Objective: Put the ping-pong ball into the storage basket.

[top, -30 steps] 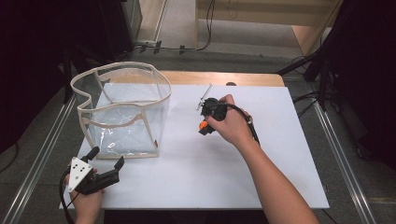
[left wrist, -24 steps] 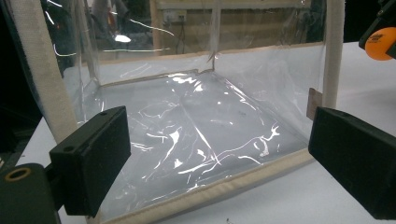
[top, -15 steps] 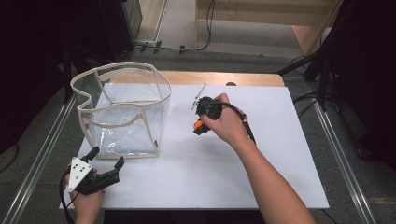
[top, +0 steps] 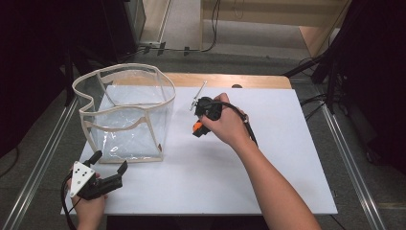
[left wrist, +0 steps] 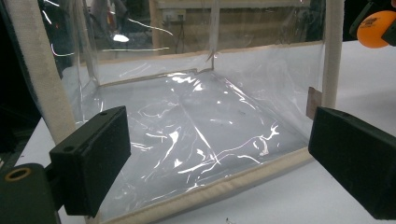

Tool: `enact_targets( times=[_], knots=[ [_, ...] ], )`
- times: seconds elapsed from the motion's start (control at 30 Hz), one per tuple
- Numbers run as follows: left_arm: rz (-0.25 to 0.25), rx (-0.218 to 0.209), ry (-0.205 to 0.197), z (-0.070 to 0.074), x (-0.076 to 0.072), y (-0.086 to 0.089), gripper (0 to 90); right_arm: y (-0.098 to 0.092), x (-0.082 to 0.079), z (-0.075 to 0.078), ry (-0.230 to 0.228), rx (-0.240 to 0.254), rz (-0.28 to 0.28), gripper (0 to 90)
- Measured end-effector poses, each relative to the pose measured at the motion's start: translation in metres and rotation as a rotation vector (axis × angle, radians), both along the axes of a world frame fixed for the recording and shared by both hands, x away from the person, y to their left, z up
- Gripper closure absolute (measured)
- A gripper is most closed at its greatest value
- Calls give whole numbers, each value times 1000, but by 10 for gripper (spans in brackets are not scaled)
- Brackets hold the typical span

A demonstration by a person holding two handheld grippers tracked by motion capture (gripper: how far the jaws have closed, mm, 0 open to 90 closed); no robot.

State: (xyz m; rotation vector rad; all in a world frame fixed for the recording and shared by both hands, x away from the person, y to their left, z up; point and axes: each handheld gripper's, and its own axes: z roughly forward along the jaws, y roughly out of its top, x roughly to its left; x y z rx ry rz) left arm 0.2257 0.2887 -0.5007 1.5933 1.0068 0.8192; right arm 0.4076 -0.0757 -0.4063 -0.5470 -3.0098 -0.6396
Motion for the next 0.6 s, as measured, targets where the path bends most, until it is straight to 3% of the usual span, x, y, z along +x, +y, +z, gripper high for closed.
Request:
enact_targets(
  times=[0.6],
  knots=[
    [-1, -2, 1, 0, 0, 0, 61, 12, 2, 16, -5, 22, 25, 480]
  ],
)
